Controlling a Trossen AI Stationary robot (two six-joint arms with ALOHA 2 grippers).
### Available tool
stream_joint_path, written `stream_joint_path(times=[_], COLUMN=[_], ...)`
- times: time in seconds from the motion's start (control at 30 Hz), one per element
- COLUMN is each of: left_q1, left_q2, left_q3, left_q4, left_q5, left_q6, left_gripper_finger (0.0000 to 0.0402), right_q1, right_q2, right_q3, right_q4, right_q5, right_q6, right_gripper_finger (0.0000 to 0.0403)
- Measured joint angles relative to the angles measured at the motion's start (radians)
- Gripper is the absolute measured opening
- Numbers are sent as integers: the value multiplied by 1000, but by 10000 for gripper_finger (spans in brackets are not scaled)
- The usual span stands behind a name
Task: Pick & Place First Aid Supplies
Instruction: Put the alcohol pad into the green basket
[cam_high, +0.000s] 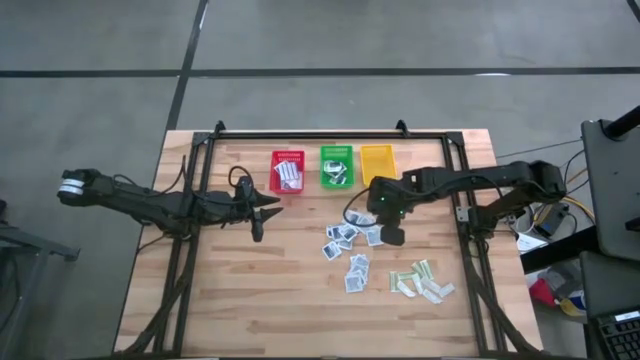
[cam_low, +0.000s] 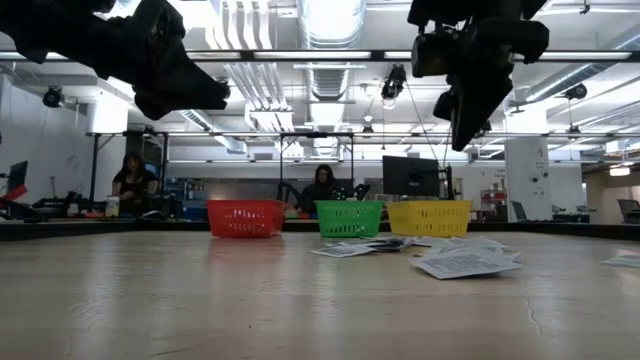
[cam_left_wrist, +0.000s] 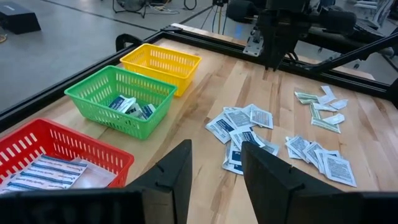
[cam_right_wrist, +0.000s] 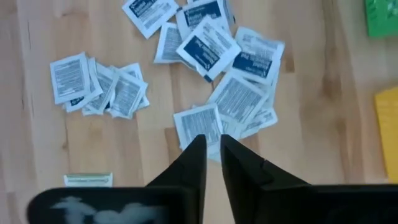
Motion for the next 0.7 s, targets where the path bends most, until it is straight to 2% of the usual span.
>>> stream_joint_path(times=[0.4, 0.7], left_q1=[0, 0], left_q2=[0, 0], left_q3=[0, 0], left_q4=[0, 0], left_q5=[0, 0], left_q6=[-11, -24], left_gripper_finger=[133, 133], right_q1=[3, -11], right_q2=[150, 258], right_q3=[-2, 49], right_q4=[6, 26], right_q5=[-45, -45], right_q6=[-282, -321], right_gripper_finger=[136, 164])
